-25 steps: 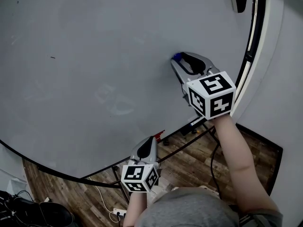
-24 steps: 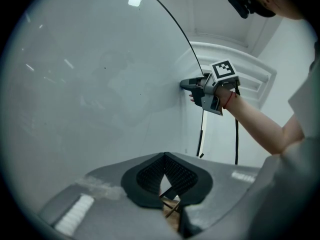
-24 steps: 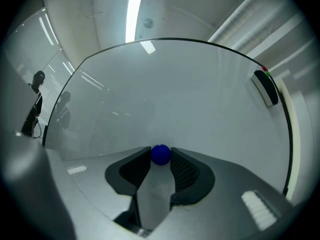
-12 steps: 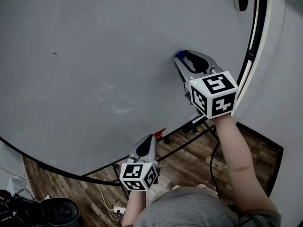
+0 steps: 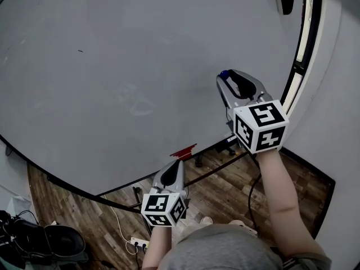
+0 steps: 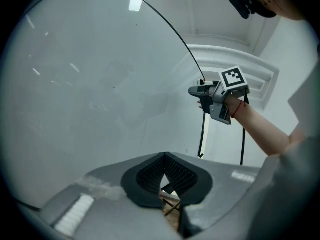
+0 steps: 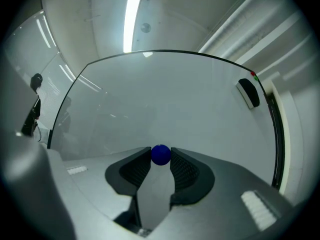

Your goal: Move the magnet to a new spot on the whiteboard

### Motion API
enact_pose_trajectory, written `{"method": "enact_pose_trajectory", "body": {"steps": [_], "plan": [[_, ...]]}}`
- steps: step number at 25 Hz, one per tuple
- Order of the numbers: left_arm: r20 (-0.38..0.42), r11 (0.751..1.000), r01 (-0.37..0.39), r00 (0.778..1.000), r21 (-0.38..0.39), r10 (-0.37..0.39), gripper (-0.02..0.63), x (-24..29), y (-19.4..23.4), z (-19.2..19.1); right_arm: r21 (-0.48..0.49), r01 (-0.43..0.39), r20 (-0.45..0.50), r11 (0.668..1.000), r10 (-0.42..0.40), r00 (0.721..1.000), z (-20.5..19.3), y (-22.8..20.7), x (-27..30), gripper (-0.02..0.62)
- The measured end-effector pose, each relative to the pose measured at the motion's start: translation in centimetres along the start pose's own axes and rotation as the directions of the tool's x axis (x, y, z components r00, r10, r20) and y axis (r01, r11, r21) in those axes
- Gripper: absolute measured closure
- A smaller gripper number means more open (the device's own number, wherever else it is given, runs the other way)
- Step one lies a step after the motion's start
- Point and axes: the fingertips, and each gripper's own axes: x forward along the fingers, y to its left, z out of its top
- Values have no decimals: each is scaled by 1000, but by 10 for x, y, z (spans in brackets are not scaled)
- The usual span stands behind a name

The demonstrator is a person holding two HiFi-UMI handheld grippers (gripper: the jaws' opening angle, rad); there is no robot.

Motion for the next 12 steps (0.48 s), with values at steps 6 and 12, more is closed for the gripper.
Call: {"method": "enact_pose_trajectory", "body": {"steps": [6,12], "plan": [[17,999,-44,999,-6,44,603,-28,-19,0,31,-25,-14,999,26,1000,-12,15,-43,472],[11,997,-70,997,-25,70,603,-61,-42,-9,54,-44,-24,998,46,999,-20,35,-94,471]]}}
